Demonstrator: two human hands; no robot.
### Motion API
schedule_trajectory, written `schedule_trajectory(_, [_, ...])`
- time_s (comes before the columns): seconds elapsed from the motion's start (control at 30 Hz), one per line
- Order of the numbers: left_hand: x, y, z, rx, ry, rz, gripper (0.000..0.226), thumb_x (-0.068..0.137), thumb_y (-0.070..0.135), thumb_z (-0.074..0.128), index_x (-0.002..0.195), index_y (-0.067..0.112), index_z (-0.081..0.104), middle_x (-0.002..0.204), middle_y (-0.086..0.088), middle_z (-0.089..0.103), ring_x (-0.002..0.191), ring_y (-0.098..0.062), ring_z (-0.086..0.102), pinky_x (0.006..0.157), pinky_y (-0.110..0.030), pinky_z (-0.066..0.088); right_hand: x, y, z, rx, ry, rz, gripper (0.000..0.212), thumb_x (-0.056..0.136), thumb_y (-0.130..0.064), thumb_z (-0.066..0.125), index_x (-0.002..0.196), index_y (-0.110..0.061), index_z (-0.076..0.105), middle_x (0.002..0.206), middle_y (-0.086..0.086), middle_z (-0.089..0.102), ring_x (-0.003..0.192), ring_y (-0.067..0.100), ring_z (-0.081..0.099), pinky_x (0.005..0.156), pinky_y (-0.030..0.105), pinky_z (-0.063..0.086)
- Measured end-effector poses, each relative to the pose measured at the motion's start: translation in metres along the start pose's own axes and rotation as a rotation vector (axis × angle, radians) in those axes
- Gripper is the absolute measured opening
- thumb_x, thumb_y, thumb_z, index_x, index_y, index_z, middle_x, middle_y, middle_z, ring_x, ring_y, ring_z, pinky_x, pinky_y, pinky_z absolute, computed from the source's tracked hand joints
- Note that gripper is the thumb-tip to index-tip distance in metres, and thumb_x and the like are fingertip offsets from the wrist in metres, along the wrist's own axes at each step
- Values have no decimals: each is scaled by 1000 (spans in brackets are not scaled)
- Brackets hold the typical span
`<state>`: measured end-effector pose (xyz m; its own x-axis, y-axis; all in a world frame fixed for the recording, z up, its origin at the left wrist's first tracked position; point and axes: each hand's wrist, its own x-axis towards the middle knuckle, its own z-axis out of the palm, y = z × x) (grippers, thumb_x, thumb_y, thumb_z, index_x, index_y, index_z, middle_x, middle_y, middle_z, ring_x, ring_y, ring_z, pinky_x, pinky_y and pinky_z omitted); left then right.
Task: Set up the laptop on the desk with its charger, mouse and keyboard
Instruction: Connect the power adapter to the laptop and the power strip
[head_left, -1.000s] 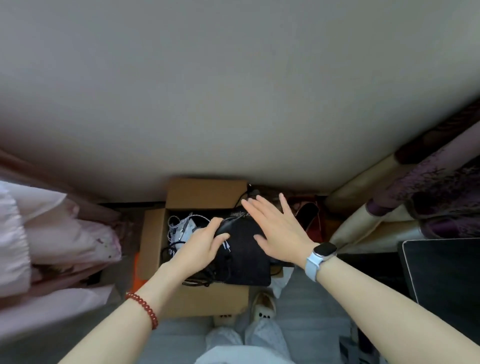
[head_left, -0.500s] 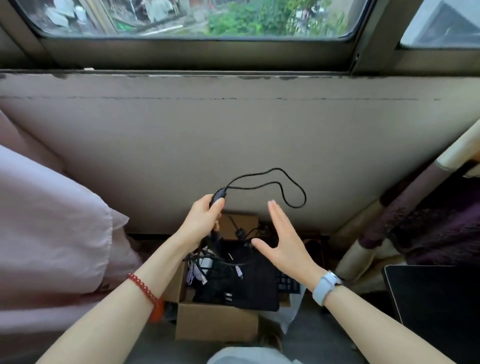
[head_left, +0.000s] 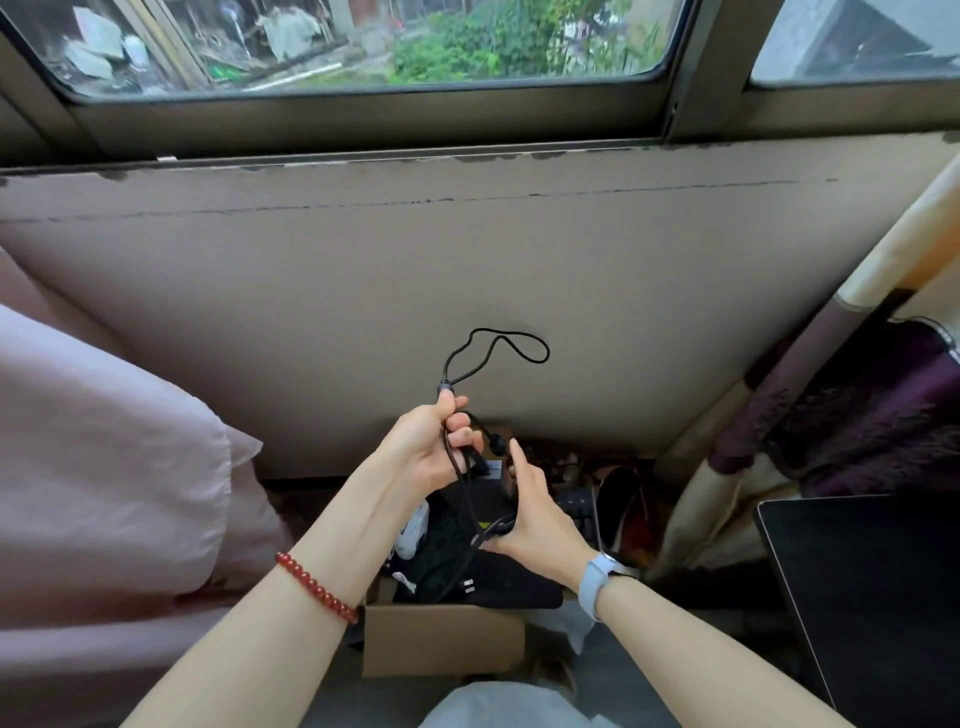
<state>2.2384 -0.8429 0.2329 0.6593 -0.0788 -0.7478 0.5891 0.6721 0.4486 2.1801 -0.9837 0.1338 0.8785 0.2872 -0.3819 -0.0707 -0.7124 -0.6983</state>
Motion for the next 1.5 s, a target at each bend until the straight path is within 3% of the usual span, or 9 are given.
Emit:
schedule_trajectory(0.13, [-11, 7, 1, -2, -62, -34, 27, 100, 24, 35, 81, 7, 45, 38, 2, 32, 29, -9, 26, 38, -16, 37, -4, 0, -8, 82, 120, -58, 63, 78, -38, 67, 131, -35, 32, 127, -5, 50, 112, 25, 55, 89, 43, 48])
schedule_trajectory(0.23, [-16, 18, -3, 26, -103, -9, 24, 100, 23, 37, 82, 8, 45, 41, 2, 34, 31, -8, 29, 38, -15, 40, -8, -4, -27, -96, 125, -173, 47, 85, -29, 60, 126, -27, 39, 125, -2, 51, 105, 32, 58, 83, 45, 47])
schedule_trajectory(0.5, [-40, 55, 14, 292, -184, 229, 19, 93, 14, 53, 76, 5, 52, 64, -12, 64, 52, -18, 67, 52, -31, 58, -38, -41, -103, -231, 389, -216, 49, 79, -3, 53, 124, -20, 41, 120, 2, 54, 102, 36, 55, 80, 48, 46])
schedule_trajectory(0.6, [-51, 60, 35, 306, -197, 218, 18, 92, 12, 52, 76, 3, 50, 54, -12, 66, 50, -19, 67, 65, -36, 60, -60, -58, -138, -250, 540, -249, 43, 79, -1, 55, 119, -15, 46, 111, 6, 55, 100, 35, 56, 81, 48, 47])
schedule_trajectory(0.93, [-108, 39, 122, 770, -388, 183, 42, 81, 52, 55, 79, 10, 59, 51, 2, 66, 47, -11, 62, 53, -22, 56, -179, -92, -240, -547, 879, -210, 34, 89, -21, 58, 120, -11, 47, 112, 8, 58, 94, 35, 58, 72, 36, 39])
schedule_trajectory(1.17, [-186, -6, 205, 982, -524, 527, 53, 73, 68, 54, 60, 18, 50, 60, 3, 47, 52, -14, 50, 55, -23, 45, -301, -102, -287, -684, 1131, -128, 33, 89, -15, 57, 119, -11, 48, 112, 9, 60, 96, 35, 60, 73, 37, 41])
schedule_trajectory(1.33, [-255, -75, 241, 898, -783, 669, 46, 77, 61, 59, 90, 17, 60, 91, -12, 66, 75, -24, 67, 67, -32, 56, -410, -83, -304, -780, 1261, 16, 34, 88, -8, 51, 121, -12, 47, 117, 3, 60, 100, 31, 59, 67, 26, 29])
schedule_trajectory(1.43, [-288, -126, 252, 862, -970, 690, 59, 82, 51, 61, 127, 17, 42, 102, -15, 66, 89, -26, 68, 70, -35, 57, -480, -69, -305, -840, 1296, 130, 39, 86, -9, 45, 125, -13, 43, 121, 4, 58, 98, 34, 60, 66, 29, 32])
schedule_trajectory(1.5, [-309, -166, 259, 925, -1100, 765, 46, 87, 41, 59, 127, 30, 41, 105, -11, 65, 91, -25, 66, 78, -38, 57, -531, -61, -302, -890, 1321, 216, 42, 85, -6, 45, 126, -12, 42, 124, 6, 55, 97, 36, 60, 67, 32, 35])
